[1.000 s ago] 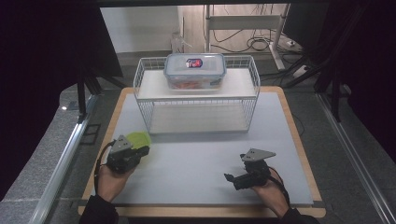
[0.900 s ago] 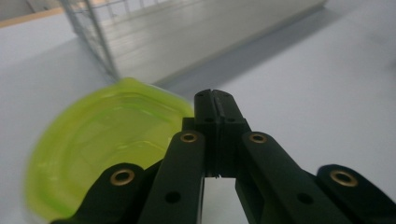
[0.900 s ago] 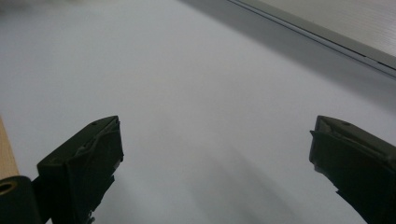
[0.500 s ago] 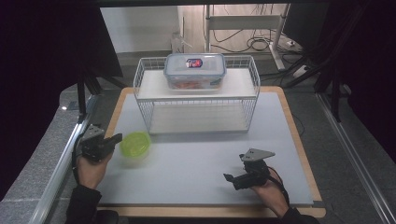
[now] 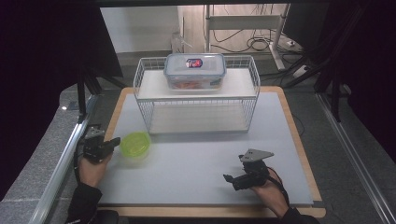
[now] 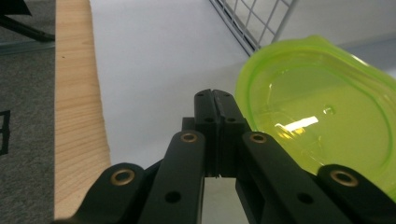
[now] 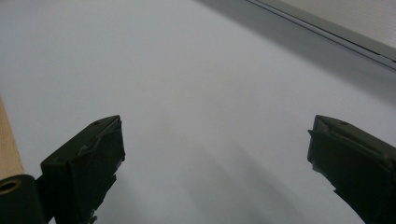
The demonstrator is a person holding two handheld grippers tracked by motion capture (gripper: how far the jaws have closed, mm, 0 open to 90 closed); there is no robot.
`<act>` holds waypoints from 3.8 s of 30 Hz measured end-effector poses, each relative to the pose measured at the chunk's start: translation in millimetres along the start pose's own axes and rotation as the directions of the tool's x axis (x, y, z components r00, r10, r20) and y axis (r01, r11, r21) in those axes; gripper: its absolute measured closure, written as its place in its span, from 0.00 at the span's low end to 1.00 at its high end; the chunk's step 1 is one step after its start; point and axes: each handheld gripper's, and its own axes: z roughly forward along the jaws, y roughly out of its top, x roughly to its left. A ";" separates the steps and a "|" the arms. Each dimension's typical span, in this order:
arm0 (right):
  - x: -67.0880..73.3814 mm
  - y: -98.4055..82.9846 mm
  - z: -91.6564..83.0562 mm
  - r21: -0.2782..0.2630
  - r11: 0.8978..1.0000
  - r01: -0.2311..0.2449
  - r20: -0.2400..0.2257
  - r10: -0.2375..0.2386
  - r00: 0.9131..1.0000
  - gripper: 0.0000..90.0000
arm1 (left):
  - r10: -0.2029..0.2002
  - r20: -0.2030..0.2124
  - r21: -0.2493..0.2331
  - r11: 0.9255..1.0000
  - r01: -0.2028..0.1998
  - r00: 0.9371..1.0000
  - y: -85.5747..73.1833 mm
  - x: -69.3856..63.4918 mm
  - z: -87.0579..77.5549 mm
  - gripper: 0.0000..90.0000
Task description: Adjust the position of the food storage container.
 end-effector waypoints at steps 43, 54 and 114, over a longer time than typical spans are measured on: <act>-1.4 -1.6 1.7 0.027 1.000 -0.001 0.003 0.000 1.000 0.04 | 0.155 0.214 0.055 0.984 -0.171 0.964 7.3 -109.7 20.2 1.00; -1.6 -1.5 1.0 0.028 1.000 -0.002 0.006 0.002 1.000 0.04 | 0.132 0.245 0.081 0.984 -0.156 0.960 -4.8 -116.9 9.2 1.00; -1.1 -2.5 5.9 0.046 0.999 -0.004 0.004 0.004 1.000 0.04 | 0.260 0.357 0.194 0.919 -0.344 0.897 -32.4 -191.8 23.6 0.97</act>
